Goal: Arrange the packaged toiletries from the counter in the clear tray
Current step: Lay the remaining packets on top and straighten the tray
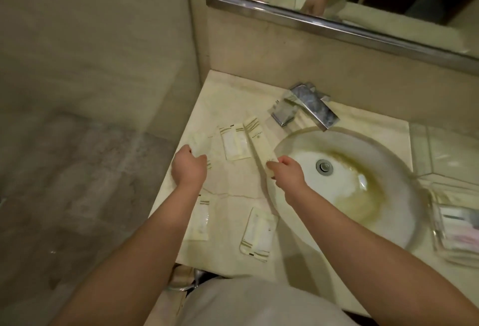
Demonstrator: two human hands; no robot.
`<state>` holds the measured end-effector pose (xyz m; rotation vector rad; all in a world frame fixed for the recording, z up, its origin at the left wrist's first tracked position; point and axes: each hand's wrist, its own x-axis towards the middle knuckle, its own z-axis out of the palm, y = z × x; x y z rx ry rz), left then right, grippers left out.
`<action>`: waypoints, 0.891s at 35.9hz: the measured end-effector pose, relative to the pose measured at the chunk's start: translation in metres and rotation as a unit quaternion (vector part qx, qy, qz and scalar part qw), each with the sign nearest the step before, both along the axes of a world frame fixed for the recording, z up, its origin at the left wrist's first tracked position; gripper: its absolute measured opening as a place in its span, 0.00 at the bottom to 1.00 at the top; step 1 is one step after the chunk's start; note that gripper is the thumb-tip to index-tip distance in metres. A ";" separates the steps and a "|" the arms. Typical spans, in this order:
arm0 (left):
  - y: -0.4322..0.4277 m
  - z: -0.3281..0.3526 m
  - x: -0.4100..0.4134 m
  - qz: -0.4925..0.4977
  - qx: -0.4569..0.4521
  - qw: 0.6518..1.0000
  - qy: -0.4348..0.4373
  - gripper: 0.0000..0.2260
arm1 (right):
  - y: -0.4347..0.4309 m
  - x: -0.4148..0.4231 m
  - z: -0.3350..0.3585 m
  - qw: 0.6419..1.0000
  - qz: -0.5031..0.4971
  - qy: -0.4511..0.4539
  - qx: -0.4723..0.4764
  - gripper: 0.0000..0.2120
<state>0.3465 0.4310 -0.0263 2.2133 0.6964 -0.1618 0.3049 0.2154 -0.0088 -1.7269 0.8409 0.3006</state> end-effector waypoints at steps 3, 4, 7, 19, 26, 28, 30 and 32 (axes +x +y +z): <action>-0.003 0.009 -0.010 -0.008 -0.058 0.998 -0.033 0.08 | -0.010 -0.014 0.010 0.999 -0.023 -0.025 0.038 0.07; -0.005 0.012 -0.012 -0.015 -0.067 0.997 -0.035 0.07 | -0.013 -0.019 0.015 0.997 -0.034 -0.036 0.052 0.06; -0.010 0.017 -0.022 -0.060 -0.072 0.994 -0.052 0.08 | -0.027 -0.037 0.031 0.990 -0.072 -0.063 0.102 0.03; -0.111 0.059 -0.087 -0.250 -0.245 0.933 -0.084 0.16 | -0.121 -0.145 0.061 0.965 -0.183 -0.133 0.137 0.03; -0.197 0.068 -0.125 -0.315 -0.285 0.904 -0.049 0.26 | -0.191 -0.204 0.053 0.949 -0.244 -0.137 0.147 0.02; -0.225 0.068 -0.135 -0.316 -0.319 0.893 -0.035 0.24 | -0.215 -0.219 0.052 0.943 -0.262 -0.141 0.150 0.03; -0.255 0.069 -0.145 -0.314 -0.334 0.889 -0.008 0.22 | -0.242 -0.233 0.052 0.936 -0.279 -0.146 0.156 0.03; -0.283 0.068 -0.157 -0.311 -0.335 0.889 0.011 0.24 | -0.272 -0.248 0.053 0.929 -0.300 -0.150 0.157 0.03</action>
